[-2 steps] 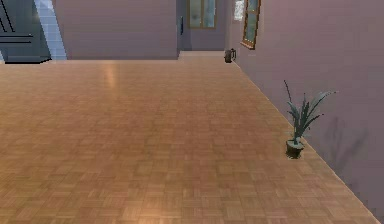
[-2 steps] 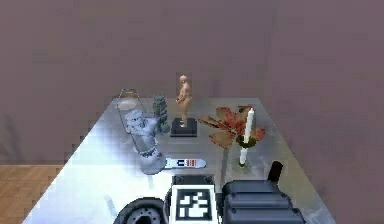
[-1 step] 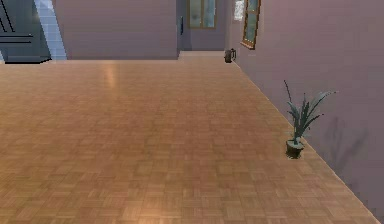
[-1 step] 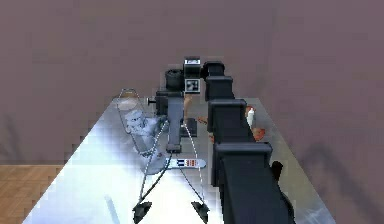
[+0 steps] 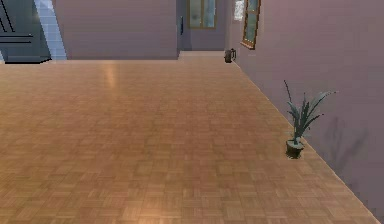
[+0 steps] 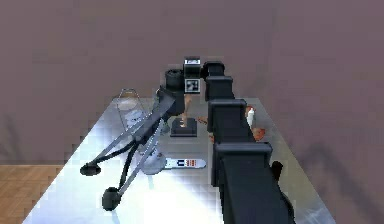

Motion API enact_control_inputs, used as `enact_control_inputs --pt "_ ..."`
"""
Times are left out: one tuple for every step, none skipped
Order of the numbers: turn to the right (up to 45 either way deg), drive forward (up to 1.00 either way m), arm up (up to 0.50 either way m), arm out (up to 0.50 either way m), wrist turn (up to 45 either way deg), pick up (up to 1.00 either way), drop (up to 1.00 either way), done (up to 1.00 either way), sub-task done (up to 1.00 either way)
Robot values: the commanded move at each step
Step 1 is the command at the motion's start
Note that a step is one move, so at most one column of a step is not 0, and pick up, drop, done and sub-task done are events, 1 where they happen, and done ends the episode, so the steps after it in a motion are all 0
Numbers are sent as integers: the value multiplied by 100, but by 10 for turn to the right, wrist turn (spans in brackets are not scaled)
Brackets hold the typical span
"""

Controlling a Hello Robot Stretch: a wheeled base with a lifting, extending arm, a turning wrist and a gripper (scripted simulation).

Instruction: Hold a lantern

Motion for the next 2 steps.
enact_control_inputs --pt "0 0 0 0 450 0 0 0 0" --pt "0 0 0 0 450 0 0 0 0"
